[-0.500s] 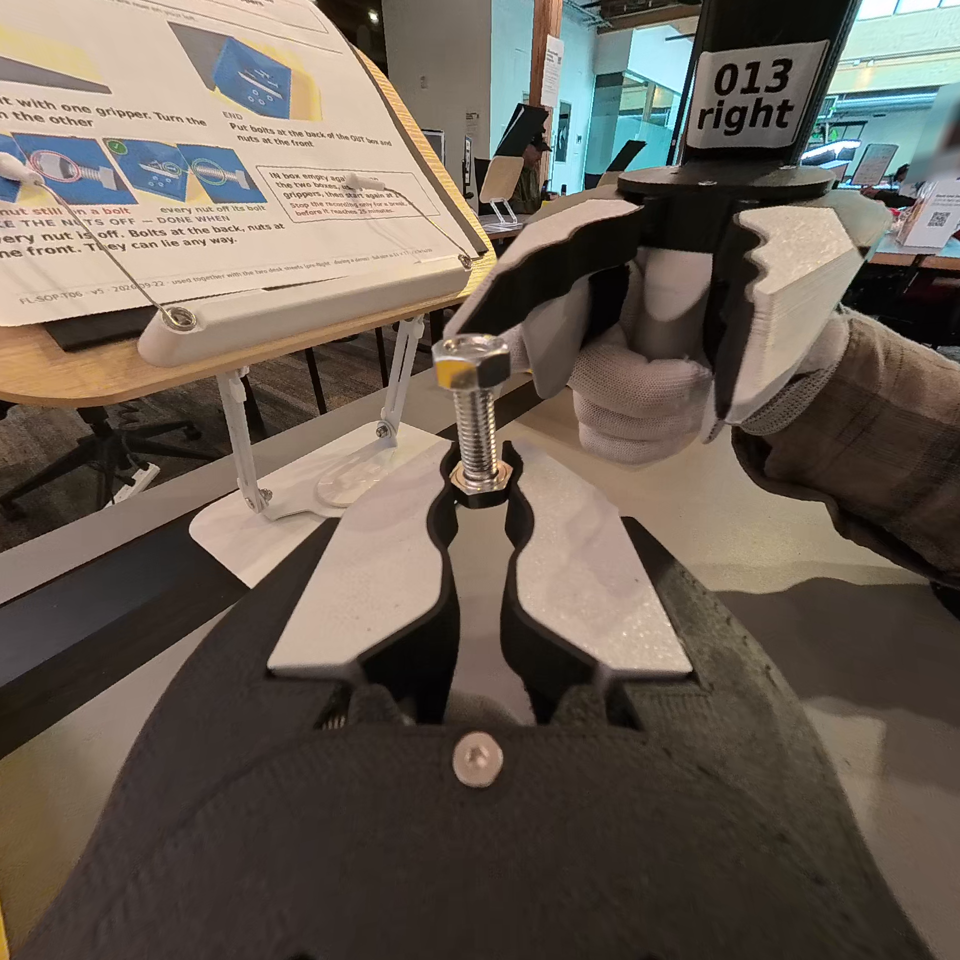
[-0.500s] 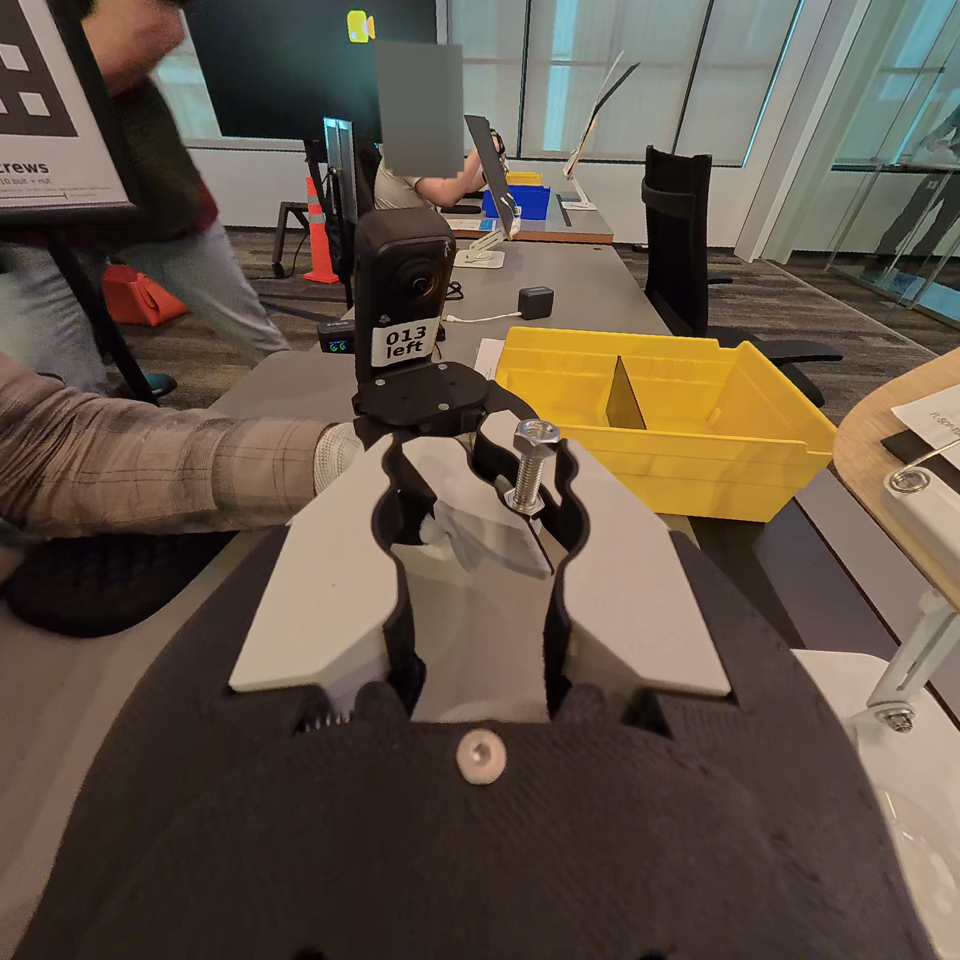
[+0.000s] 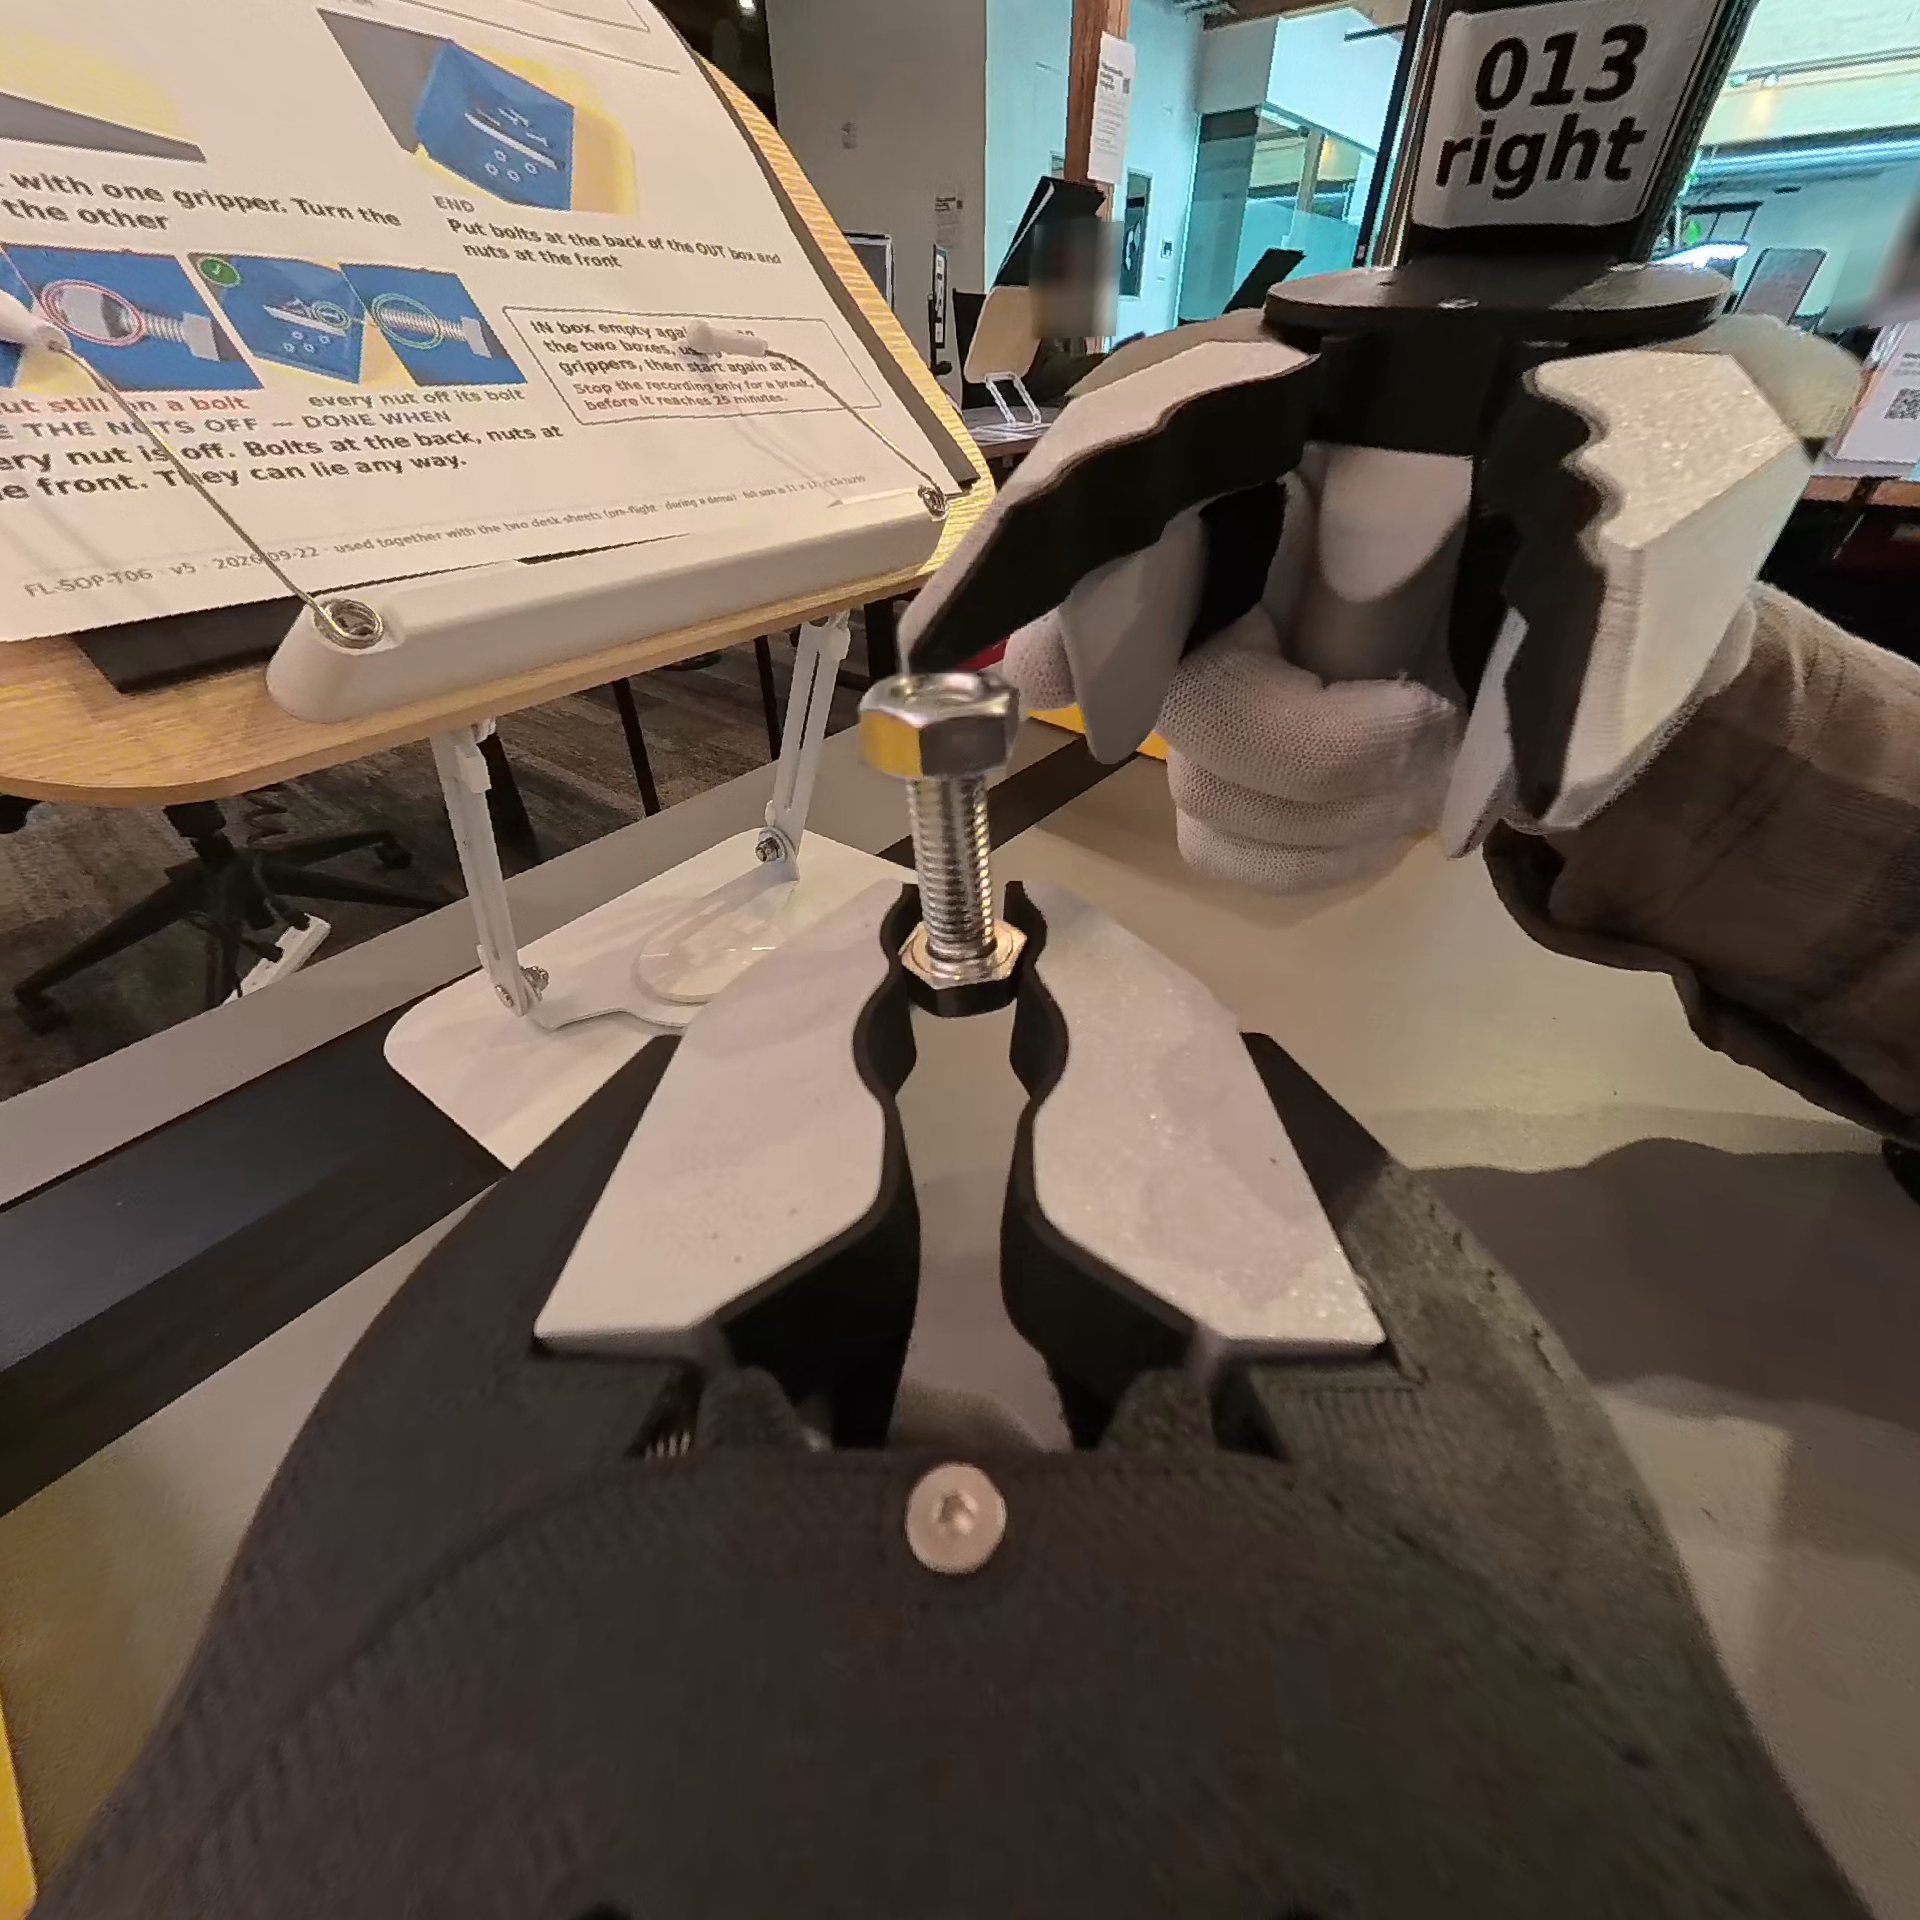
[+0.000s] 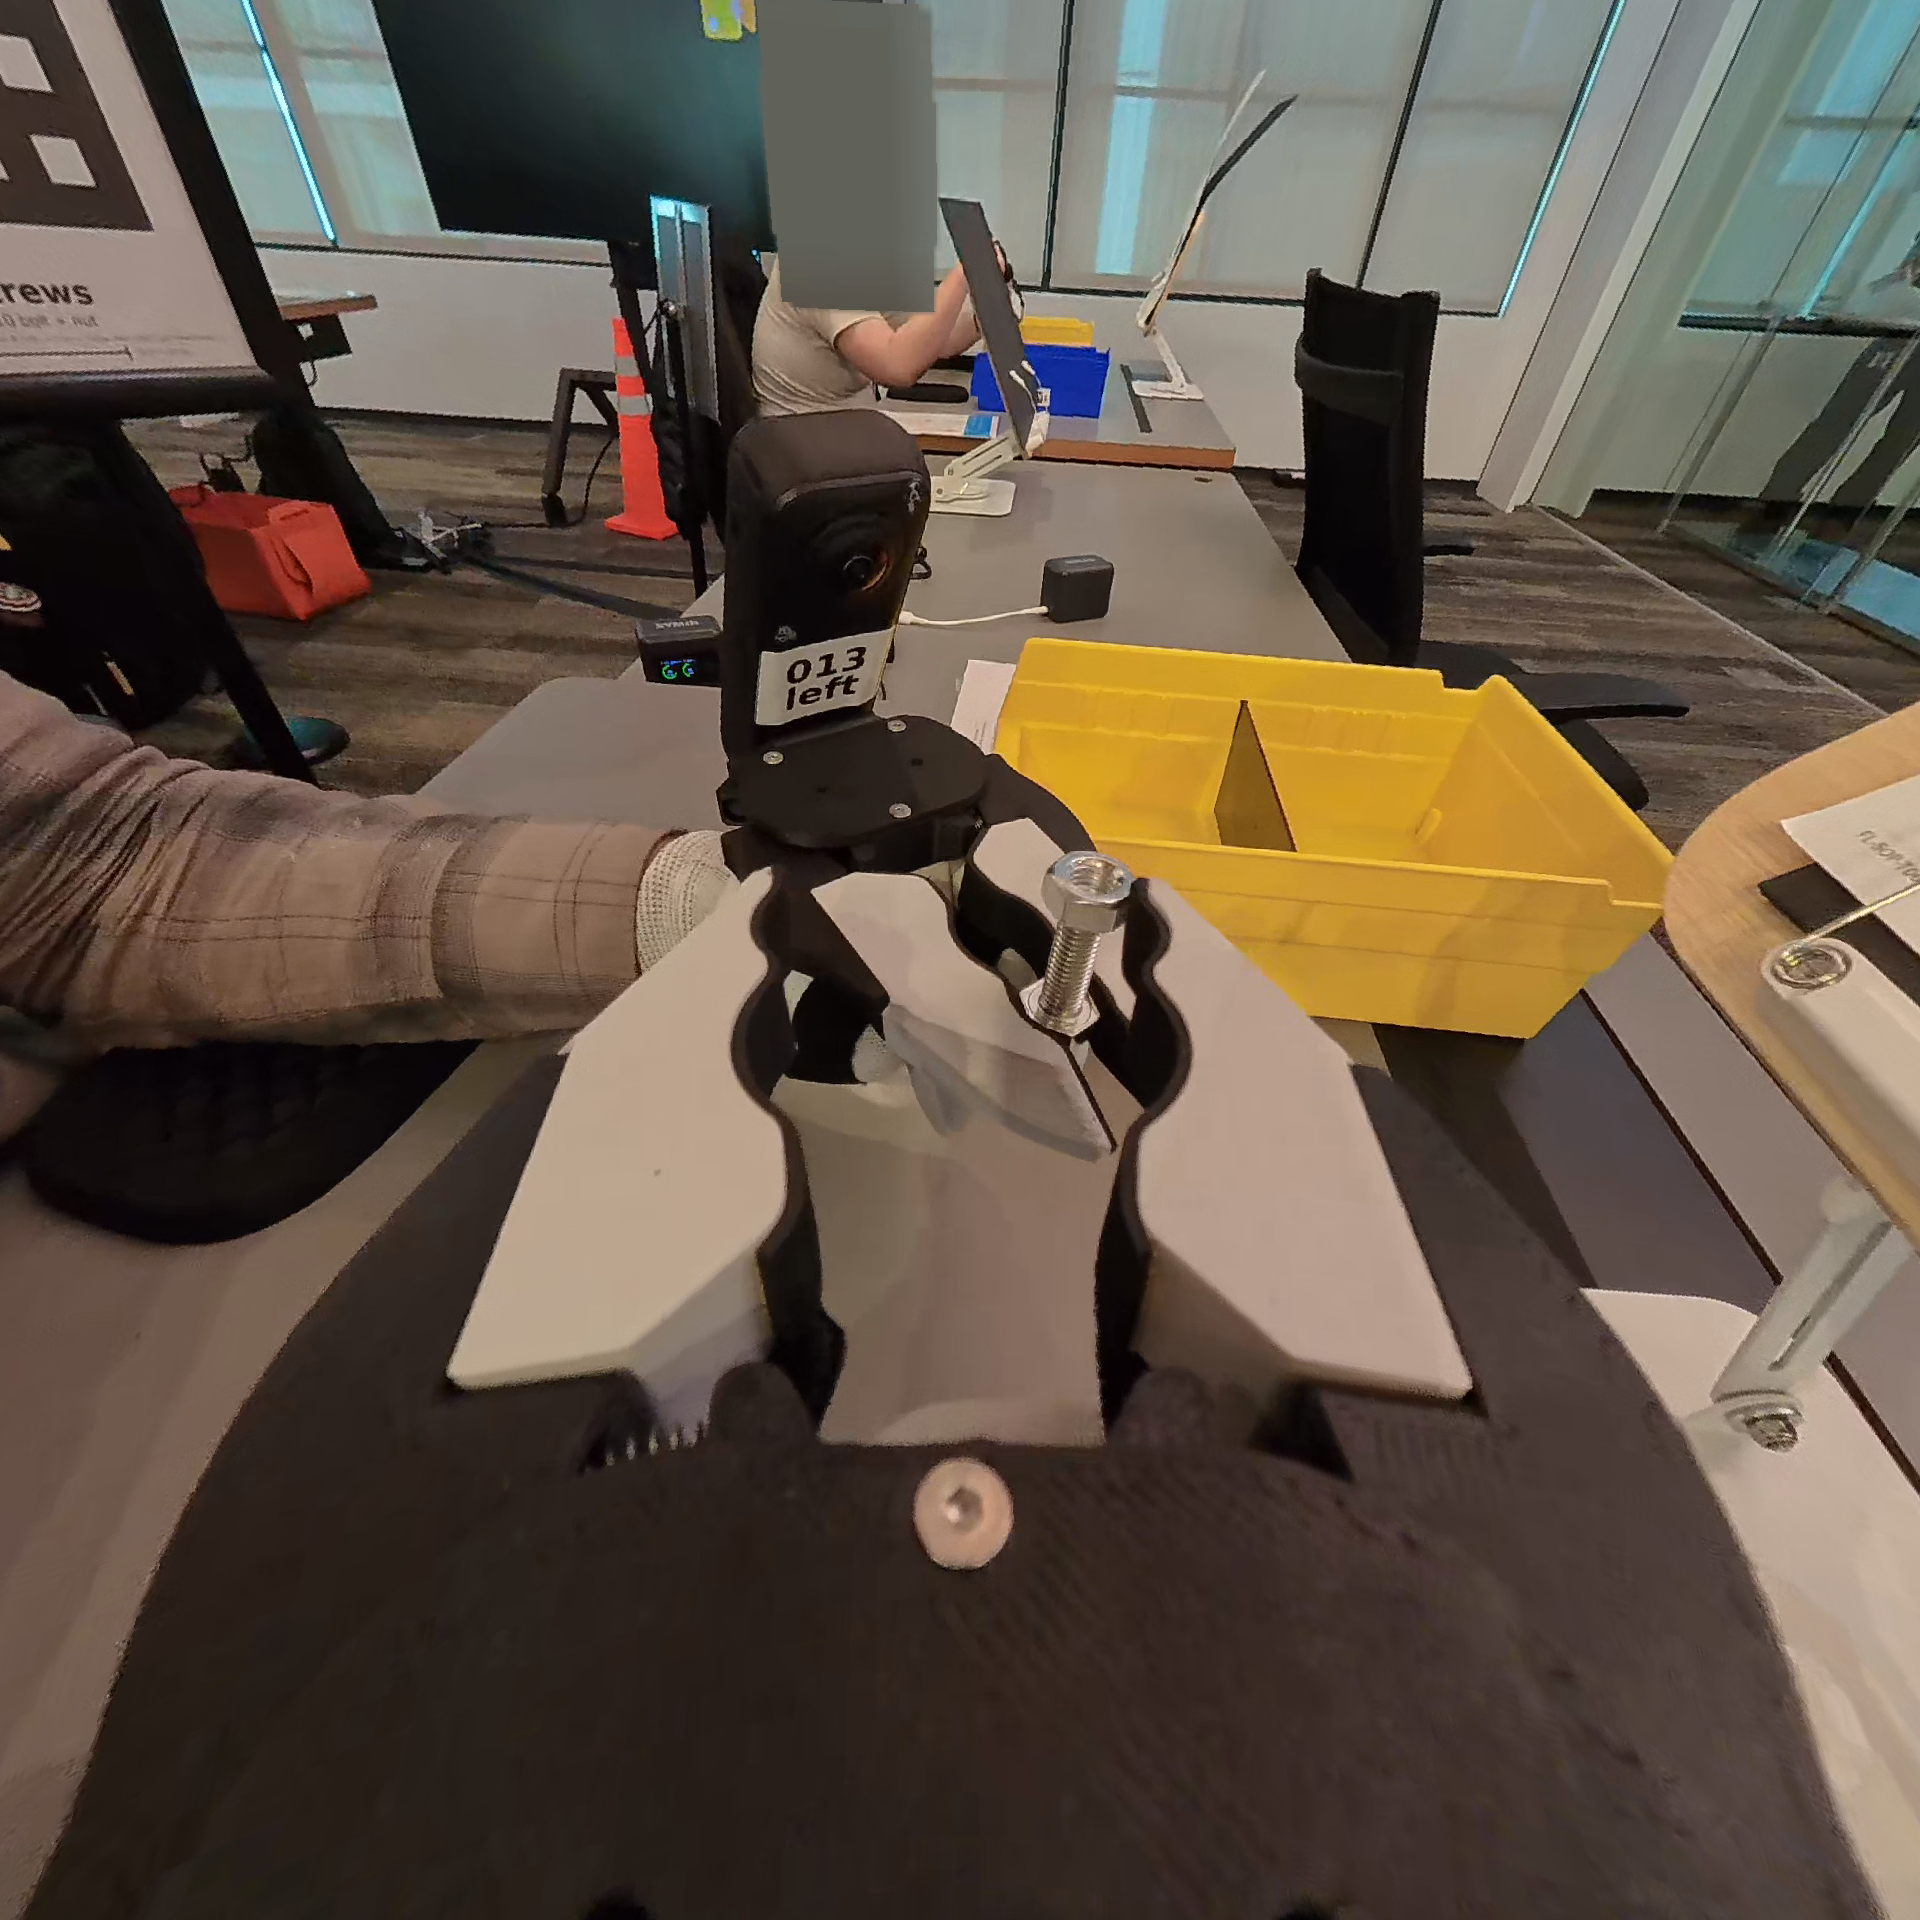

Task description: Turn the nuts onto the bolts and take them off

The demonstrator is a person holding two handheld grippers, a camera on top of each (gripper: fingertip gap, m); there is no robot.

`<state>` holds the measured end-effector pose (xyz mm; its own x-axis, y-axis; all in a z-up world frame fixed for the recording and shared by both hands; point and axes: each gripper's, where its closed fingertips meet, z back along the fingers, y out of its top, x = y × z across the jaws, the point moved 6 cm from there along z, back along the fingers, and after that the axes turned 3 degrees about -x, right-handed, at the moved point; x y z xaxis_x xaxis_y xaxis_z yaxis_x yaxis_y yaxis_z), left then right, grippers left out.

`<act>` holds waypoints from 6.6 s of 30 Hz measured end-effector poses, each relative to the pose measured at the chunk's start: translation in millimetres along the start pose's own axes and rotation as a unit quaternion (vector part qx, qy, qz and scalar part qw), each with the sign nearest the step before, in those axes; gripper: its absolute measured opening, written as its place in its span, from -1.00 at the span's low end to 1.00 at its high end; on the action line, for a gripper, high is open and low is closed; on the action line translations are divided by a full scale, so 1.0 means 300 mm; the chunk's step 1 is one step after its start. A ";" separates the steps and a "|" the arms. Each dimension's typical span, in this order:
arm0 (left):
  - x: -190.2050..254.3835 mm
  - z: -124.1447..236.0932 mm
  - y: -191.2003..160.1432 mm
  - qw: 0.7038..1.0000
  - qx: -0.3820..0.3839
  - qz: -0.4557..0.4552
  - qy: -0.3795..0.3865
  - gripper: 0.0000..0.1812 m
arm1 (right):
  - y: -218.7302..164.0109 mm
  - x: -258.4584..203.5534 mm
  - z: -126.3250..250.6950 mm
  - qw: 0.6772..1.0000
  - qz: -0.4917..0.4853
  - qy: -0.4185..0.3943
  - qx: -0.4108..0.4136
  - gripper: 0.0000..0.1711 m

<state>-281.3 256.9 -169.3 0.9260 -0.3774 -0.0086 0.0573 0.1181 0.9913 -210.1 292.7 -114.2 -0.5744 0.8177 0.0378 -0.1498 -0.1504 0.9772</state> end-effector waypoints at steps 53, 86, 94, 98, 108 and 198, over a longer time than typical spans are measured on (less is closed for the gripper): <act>0.060 -0.024 0.013 0.999 0.008 -0.002 -0.039 -0.84 | 0.204 -0.027 0.192 0.991 0.044 -0.100 0.075 -0.23; 0.082 -0.023 0.015 0.998 0.014 -0.003 -0.059 -0.84 | 0.088 -0.081 0.175 0.992 -0.009 -0.102 0.067 -0.23; 0.089 -0.026 0.014 0.998 0.014 -0.004 -0.062 -0.84 | 0.071 -0.075 0.185 0.992 -0.007 -0.113 0.058 -0.22; 0.086 -0.022 0.018 0.998 0.017 -0.005 -0.060 -0.84 | 0.046 -0.057 0.199 0.991 -0.013 -0.120 0.056 -0.23; 0.081 -0.006 0.036 0.998 0.024 -0.014 -0.054 -0.84 | -0.033 0.000 0.223 0.989 -0.038 -0.131 0.053 -0.31; 0.084 -0.025 0.012 0.998 -0.011 -0.019 -0.050 -0.84 | -0.043 -0.117 0.062 1.000 0.007 -0.025 0.016 -0.07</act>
<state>-255.0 254.6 -167.0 0.8808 -0.4725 -0.0316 0.1005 0.1214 0.9875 -173.1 276.1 -124.2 -0.5356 0.8423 0.0610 -0.1150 -0.1443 0.9828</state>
